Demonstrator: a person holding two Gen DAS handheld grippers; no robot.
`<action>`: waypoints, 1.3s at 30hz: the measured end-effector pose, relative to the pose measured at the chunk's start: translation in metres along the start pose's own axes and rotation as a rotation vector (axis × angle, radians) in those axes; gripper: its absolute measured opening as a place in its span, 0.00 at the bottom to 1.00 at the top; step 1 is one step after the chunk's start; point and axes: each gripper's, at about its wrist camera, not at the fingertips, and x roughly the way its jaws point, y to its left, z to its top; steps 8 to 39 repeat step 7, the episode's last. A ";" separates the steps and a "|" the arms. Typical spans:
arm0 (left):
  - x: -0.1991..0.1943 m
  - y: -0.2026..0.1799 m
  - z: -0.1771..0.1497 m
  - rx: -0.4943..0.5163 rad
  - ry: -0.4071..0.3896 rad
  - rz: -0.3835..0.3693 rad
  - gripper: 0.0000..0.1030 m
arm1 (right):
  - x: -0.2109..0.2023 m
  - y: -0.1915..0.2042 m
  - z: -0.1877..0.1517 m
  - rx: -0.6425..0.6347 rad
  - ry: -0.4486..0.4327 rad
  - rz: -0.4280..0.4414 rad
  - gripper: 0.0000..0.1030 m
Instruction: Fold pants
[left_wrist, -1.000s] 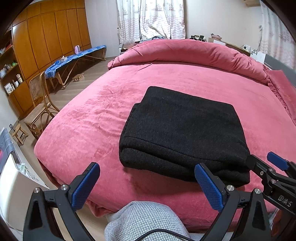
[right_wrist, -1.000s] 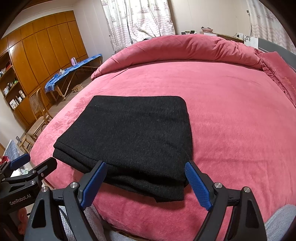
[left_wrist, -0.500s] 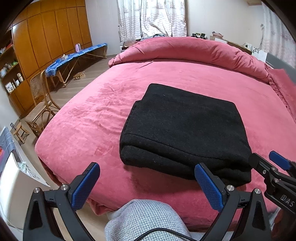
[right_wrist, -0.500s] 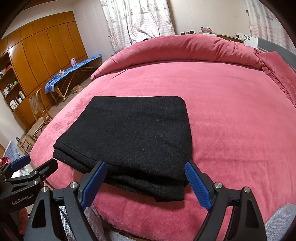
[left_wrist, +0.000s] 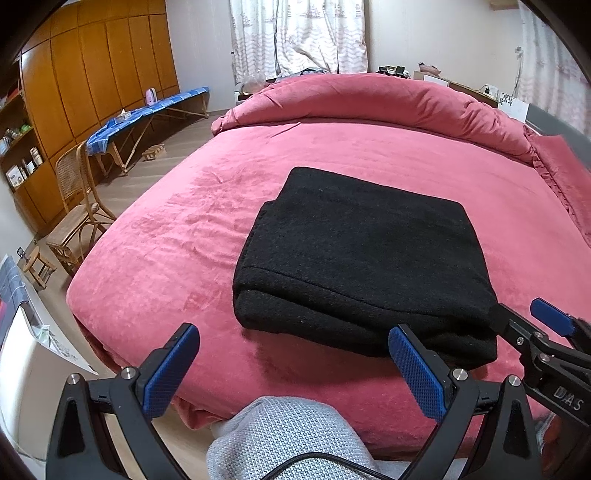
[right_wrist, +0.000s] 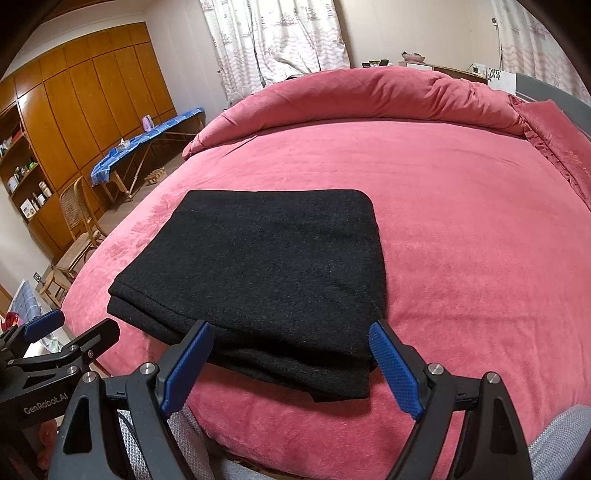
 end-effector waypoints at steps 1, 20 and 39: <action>0.000 0.000 0.000 -0.002 -0.002 -0.003 1.00 | 0.000 0.000 0.000 0.000 0.001 -0.001 0.85; 0.001 0.001 0.000 -0.005 -0.001 0.006 1.00 | 0.001 0.000 0.000 0.004 0.006 0.003 0.85; 0.001 0.001 0.000 -0.005 -0.001 0.006 1.00 | 0.001 0.000 0.000 0.004 0.006 0.003 0.85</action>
